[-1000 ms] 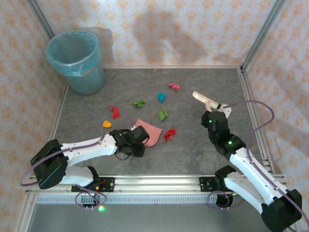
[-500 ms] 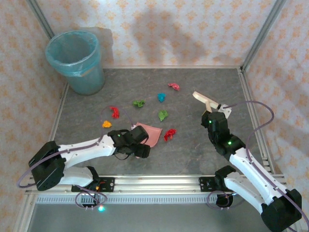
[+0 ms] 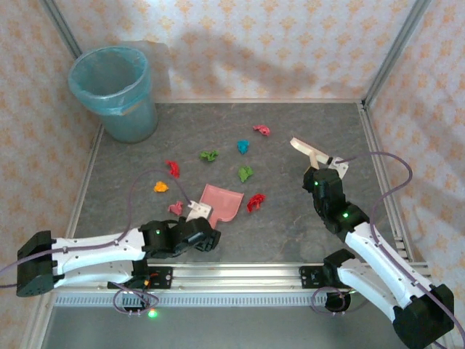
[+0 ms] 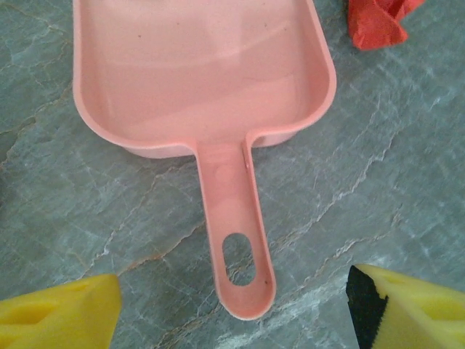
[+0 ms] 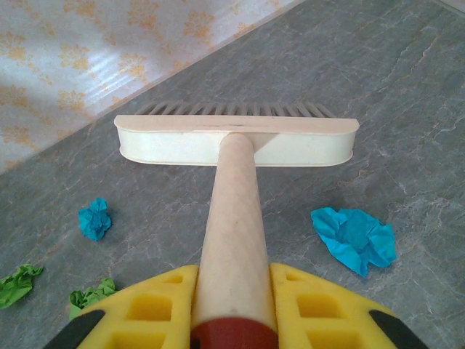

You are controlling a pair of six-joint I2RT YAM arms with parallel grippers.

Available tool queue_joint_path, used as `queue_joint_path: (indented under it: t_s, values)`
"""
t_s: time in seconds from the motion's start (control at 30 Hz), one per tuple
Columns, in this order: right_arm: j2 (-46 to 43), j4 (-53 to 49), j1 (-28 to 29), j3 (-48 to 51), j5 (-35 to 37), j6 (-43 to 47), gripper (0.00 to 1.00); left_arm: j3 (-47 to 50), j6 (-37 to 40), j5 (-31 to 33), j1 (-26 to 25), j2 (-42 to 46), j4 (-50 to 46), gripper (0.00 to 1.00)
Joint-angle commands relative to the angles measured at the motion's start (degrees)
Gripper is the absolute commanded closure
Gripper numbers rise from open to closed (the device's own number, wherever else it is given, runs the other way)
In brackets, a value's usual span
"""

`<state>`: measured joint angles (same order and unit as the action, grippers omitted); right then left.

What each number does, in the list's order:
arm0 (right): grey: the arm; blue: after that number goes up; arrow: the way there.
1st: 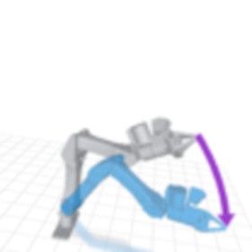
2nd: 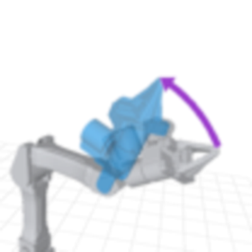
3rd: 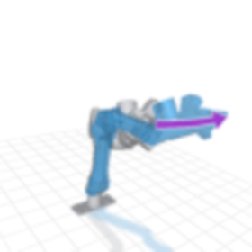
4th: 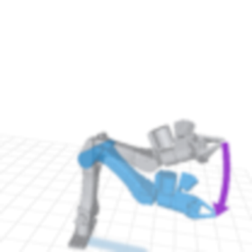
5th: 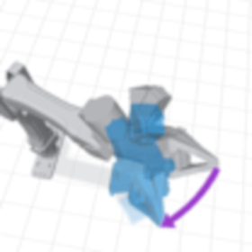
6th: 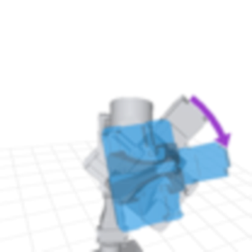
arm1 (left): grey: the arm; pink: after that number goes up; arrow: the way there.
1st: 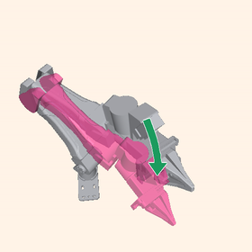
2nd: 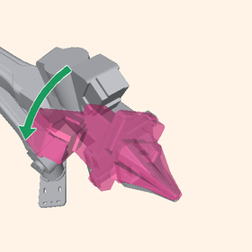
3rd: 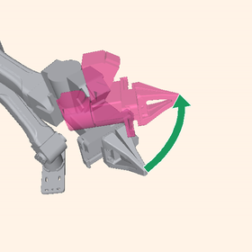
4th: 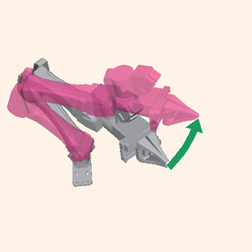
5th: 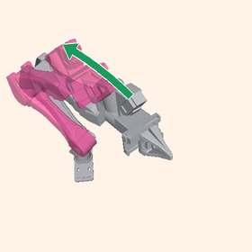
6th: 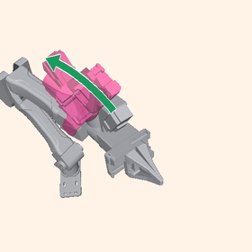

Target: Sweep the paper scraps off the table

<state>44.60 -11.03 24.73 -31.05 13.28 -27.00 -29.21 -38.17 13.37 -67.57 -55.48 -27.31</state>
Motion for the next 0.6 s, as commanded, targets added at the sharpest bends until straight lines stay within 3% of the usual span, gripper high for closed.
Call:
queue_joint_path:
  t_s: [0.0, 0.3, 0.57]
  values:
    - [-1.09, 3.32, 0.41, 0.3, 1.36, 0.09, 1.0, 1.35, -4.43, 10.79, -4.16, -2.17, 3.2, 0.19]
    - [-1.18, 3.16, 0.42, 0.02, 0.43, -0.02, 1.0, 2.7, -10.2, 16.71, -9.96, -10.72, 10.62, 0.24]
    - [-1.18, 3.04, 0.43, -0.06, 0.08, -0.1, 1.0, 7.74, -9.99, 19.88, -10.43, -9.01, 17.37, 0.25]
